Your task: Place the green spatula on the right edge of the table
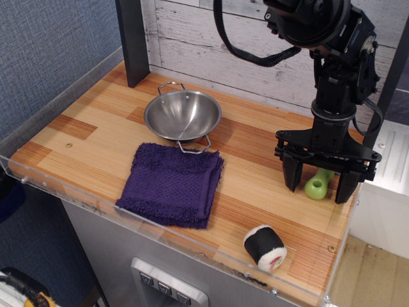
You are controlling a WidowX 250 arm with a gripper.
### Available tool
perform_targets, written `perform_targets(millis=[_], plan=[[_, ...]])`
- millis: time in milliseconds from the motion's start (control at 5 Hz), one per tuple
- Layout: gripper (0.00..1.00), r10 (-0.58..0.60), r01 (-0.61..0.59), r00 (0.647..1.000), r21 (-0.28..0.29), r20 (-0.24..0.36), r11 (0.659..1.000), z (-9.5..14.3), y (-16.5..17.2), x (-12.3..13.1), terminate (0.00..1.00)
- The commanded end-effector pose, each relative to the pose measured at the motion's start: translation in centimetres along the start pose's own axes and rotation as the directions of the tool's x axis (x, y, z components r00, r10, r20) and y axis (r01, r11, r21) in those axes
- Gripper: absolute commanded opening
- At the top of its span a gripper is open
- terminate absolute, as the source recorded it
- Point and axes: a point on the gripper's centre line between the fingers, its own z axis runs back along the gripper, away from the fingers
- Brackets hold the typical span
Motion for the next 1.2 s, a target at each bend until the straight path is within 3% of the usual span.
perform_targets(millis=[0, 200, 600, 1000], plan=[[1.0, -0.019, 0.021, 0.998, -0.038, 0.062, 0.999, 3.2, -0.9, -0.5, 0.0], [1.0, -0.055, 0.062, 0.992, -0.059, 0.118, 0.996, 5.4, -1.2, -0.2, 0.0], [1.0, -0.024, 0.033, 0.986, -0.051, 0.163, 0.998, 10.9, -1.4, -0.6, 0.0], [1.0, 0.024, -0.021, 0.976, -0.014, 0.219, 1.0, 14.6, -0.2, -2.0, 0.0]])
